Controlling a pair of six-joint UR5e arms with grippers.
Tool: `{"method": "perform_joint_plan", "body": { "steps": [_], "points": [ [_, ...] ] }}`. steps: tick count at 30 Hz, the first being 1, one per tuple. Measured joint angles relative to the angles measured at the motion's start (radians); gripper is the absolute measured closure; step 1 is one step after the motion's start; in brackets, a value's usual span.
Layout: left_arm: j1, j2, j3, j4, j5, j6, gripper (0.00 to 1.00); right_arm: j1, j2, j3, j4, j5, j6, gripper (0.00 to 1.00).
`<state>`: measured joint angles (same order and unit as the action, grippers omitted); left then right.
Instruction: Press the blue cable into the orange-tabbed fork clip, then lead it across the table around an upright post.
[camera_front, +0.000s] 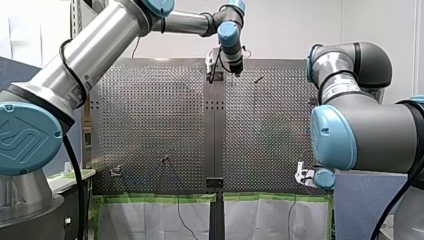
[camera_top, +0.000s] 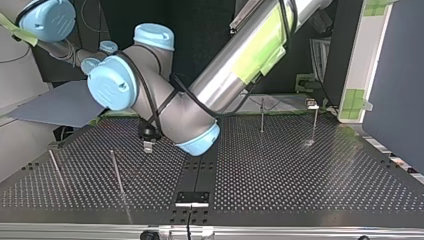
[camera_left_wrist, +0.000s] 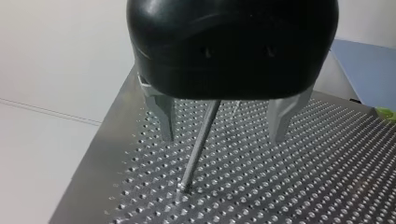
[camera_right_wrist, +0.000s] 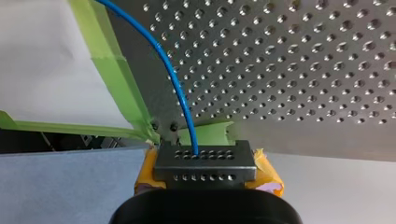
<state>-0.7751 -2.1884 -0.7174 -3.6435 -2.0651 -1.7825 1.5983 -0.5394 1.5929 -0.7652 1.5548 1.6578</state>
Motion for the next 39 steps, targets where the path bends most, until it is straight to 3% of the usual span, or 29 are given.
{"method": "perform_joint_plan", "body": {
  "steps": [7,16,25,31,39],
  "points": [
    [-0.003,0.057,-0.071,0.039,0.011,0.018,0.05,0.007,-0.045,0.036,0.017,0.001,-0.003,1.0],
    [-0.016,0.066,-0.146,0.045,0.006,0.021,0.05,0.036,-0.141,0.089,0.024,0.004,0.001,1.0],
    [-0.019,0.066,-0.153,0.046,-0.012,0.022,0.05,0.052,-0.227,0.091,0.074,0.018,0.049,1.0],
    [-0.013,0.067,-0.153,0.046,-0.016,0.022,0.05,0.056,-0.286,0.089,0.104,-0.007,0.097,1.0],
    [-0.009,0.066,-0.152,0.046,-0.013,0.025,0.05,0.065,-0.362,0.082,0.128,-0.041,0.102,1.0]
  ]
}}
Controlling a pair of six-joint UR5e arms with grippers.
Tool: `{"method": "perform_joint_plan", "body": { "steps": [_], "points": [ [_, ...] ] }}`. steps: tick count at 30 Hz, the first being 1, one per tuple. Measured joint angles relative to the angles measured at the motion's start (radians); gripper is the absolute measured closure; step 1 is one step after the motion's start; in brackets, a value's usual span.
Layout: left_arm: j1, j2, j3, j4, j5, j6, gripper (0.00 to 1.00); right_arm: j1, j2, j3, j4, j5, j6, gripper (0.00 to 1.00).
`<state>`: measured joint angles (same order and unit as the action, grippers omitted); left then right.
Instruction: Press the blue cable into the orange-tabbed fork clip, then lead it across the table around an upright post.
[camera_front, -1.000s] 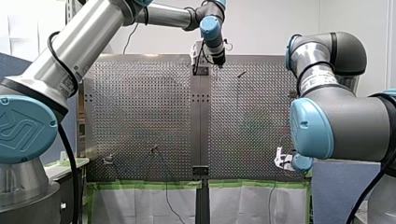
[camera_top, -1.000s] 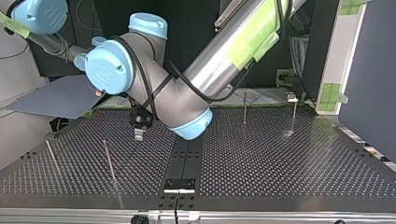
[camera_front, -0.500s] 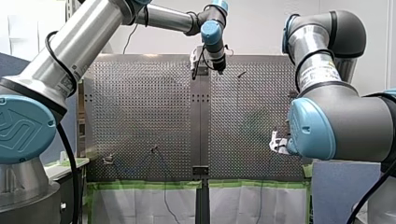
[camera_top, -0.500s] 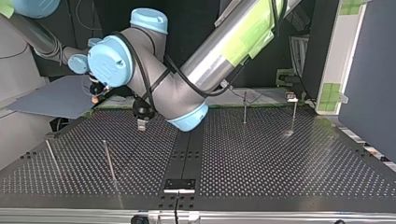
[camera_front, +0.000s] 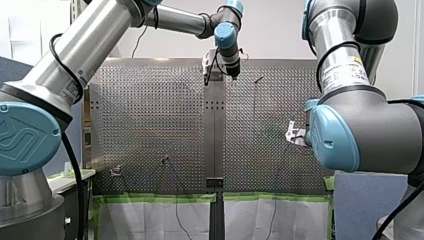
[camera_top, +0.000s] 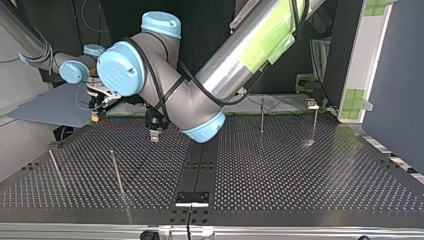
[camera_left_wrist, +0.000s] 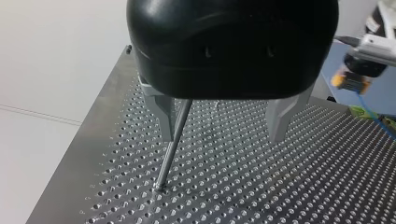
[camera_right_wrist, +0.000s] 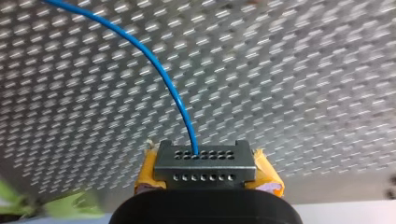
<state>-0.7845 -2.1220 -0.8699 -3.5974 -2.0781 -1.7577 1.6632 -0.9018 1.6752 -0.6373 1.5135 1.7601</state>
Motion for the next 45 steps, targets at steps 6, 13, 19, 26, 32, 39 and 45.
{"method": "perform_joint_plan", "body": {
  "steps": [6,13,19,26,32,39,45],
  "points": [
    [0.003,0.0,0.0,0.008,0.001,0.007,0.05,0.004,-0.059,-0.014,0.011,-0.011,-0.007,1.0],
    [0.006,-0.001,0.0,0.015,0.002,0.01,0.05,0.008,-0.132,-0.042,0.046,-0.008,-0.013,1.0],
    [0.01,-0.001,0.0,0.015,0.002,0.013,0.05,0.015,-0.193,-0.062,0.075,-0.008,-0.02,1.0],
    [0.014,-0.001,-0.001,0.015,0.0,0.019,0.05,0.023,-0.232,-0.069,0.091,-0.008,-0.024,1.0],
    [0.018,-0.001,-0.001,0.015,-0.002,0.026,0.05,0.025,-0.237,-0.074,0.1,-0.007,-0.02,1.0],
    [0.02,-0.001,0.0,0.016,-0.001,0.029,0.05,0.026,-0.241,-0.094,0.12,-0.009,-0.023,1.0],
    [0.021,-0.001,0.0,0.017,-0.001,0.029,0.05,0.032,-0.244,-0.11,0.134,-0.011,-0.025,1.0]
  ]
}}
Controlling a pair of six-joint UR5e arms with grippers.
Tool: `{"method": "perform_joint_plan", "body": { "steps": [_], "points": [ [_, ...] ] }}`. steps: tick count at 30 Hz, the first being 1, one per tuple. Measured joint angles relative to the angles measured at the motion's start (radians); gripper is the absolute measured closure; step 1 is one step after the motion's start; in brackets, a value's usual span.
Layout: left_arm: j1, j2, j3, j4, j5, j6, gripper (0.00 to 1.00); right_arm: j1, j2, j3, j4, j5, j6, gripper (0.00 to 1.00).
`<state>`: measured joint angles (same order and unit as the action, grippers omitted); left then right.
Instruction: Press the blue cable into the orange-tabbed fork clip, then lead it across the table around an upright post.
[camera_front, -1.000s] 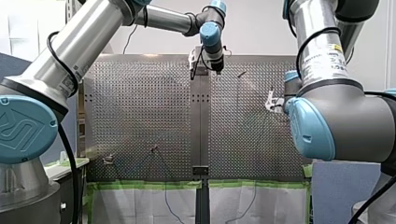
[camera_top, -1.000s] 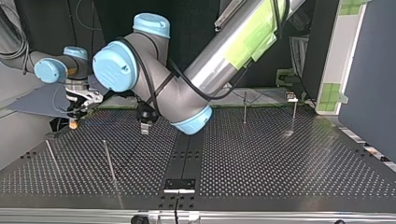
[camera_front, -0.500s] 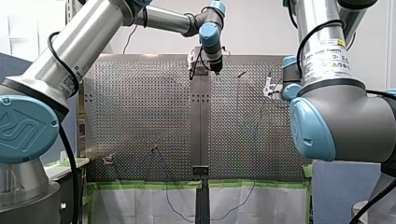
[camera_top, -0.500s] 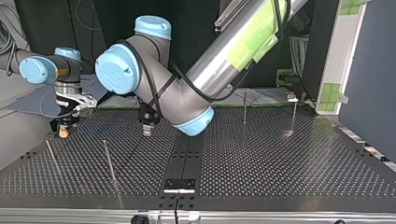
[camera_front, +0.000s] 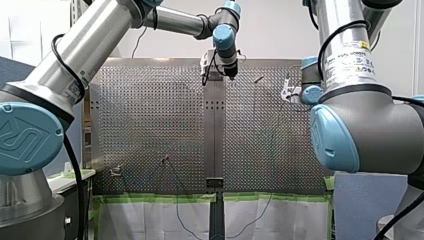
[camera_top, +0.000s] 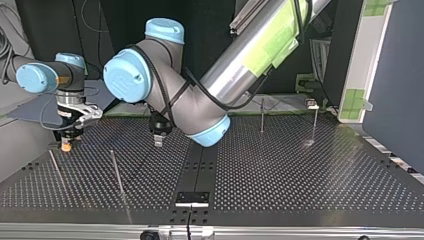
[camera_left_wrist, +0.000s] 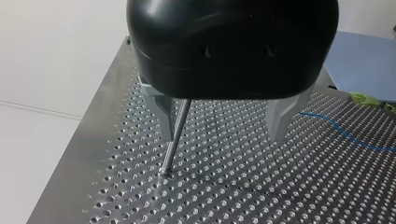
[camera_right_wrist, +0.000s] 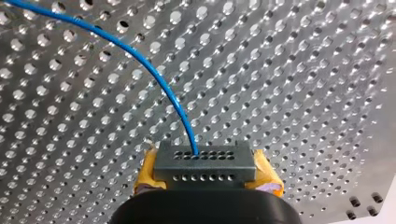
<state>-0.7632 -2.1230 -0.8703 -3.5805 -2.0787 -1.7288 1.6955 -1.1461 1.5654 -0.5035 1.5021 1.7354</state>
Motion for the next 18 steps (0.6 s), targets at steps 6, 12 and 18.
{"method": "perform_joint_plan", "body": {
  "steps": [6,12,18],
  "points": [
    [0.0,0.0,0.0,0.0,0.0,0.0,0.05,0.004,-0.01,-0.011,0.007,0.0,0.0,1.0],
    [0.0,0.0,0.0,0.0,0.002,0.0,0.05,0.01,-0.02,-0.041,0.041,0.0,0.0,1.0],
    [0.0,0.0,0.0,0.0,0.002,-0.001,0.05,0.012,-0.041,-0.057,0.056,0.001,0.001,1.0]
  ]
}}
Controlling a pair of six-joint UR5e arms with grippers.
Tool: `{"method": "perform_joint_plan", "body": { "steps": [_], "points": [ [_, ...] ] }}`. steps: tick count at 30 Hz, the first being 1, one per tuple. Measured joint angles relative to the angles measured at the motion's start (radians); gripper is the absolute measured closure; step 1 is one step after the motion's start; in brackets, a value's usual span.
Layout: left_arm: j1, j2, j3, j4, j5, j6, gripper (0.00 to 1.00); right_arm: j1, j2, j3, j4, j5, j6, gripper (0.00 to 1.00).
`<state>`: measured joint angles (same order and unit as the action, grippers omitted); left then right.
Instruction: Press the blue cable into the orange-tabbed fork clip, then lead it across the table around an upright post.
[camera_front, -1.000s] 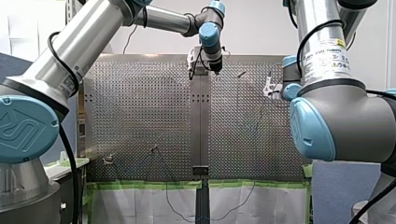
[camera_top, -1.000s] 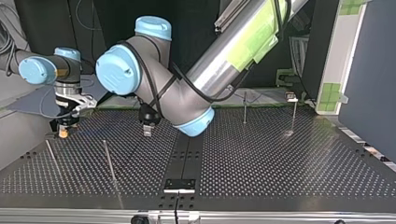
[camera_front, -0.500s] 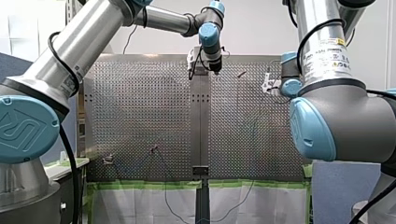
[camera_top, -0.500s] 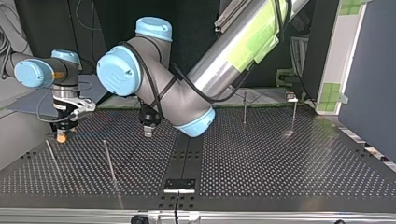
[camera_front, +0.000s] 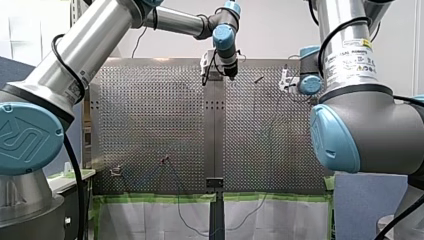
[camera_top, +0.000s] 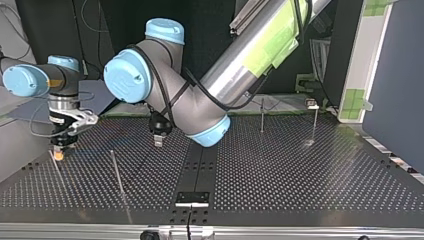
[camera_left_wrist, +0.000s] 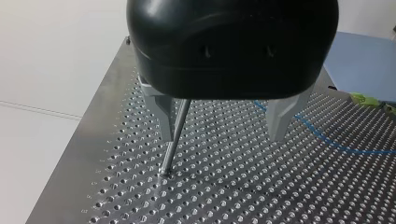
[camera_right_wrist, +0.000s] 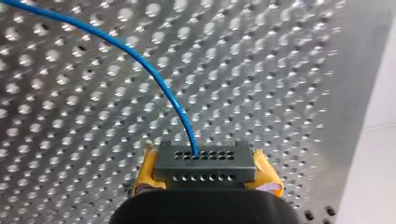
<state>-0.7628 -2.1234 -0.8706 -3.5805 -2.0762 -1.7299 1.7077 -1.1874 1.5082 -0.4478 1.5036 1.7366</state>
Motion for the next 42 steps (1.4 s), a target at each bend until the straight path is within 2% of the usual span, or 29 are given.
{"method": "perform_joint_plan", "body": {
  "steps": [10,14,22,23,29,42],
  "points": [
    [0.002,0.0,0.0,0.0,0.002,-0.001,0.05,0.004,-0.014,-0.014,0.019,0.002,-0.001,1.0],
    [0.004,0.0,0.0,0.011,0.019,-0.006,0.05,0.009,-0.015,-0.015,0.021,0.002,-0.002,1.0],
    [0.017,-0.001,0.0,0.039,0.097,-0.061,0.02,0.022,-0.03,-0.021,0.023,-0.001,-0.011,1.0],
    [0.019,-0.001,0.0,0.039,0.106,-0.067,0.0,0.023,-0.032,-0.021,0.023,-0.001,-0.011,1.0],
    [0.029,-0.001,0.0,0.038,0.149,-0.098,0.0,0.031,-0.05,-0.025,0.033,-0.003,-0.01,1.0],
    [0.068,-0.003,0.0,0.069,0.28,-0.229,0.0,0.064,-0.058,-0.022,0.112,-0.003,-0.015,1.0]
  ]
}}
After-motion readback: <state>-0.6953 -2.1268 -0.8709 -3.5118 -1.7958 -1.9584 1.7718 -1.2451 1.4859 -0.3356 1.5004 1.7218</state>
